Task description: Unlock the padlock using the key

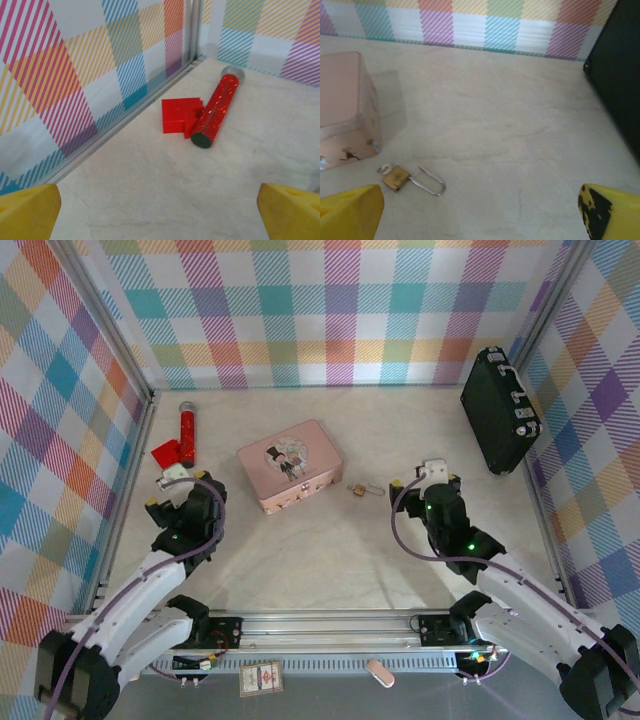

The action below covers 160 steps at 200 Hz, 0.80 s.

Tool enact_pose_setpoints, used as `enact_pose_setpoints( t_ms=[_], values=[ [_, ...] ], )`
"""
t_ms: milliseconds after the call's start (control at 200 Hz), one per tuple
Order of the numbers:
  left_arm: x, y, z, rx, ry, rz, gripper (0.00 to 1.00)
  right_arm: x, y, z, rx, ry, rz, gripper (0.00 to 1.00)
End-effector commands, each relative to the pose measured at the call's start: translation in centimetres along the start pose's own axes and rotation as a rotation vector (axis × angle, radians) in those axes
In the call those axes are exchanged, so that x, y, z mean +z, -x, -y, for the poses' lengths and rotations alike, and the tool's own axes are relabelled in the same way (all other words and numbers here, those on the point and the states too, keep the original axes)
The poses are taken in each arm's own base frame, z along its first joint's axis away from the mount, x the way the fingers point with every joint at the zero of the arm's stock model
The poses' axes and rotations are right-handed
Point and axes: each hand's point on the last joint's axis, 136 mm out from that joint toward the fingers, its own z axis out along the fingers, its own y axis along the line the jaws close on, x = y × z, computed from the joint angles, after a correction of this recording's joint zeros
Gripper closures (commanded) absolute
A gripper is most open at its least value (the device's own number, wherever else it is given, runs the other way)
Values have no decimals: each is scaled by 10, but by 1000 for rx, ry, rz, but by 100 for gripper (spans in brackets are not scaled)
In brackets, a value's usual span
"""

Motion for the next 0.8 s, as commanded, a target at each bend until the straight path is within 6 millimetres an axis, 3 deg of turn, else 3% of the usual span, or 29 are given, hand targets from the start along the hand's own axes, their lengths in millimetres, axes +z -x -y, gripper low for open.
enact_pose_setpoints(
  t_ms=[0, 285, 540, 795],
  values=[
    [13, -3, -1, 23, 66, 21, 1, 2, 6, 15, -14, -83, 52, 1],
    [33, -26, 35, 74, -200, 17, 0, 16, -19, 27, -58, -156, -50, 1],
    [46, -57, 71, 151, -387, 21, 0, 22, -25, 29, -61, -167, -62, 1],
    [50, -54, 99, 164, -511, 64, 0, 20, -27, 27, -77, -136, -27, 1]
  ],
)
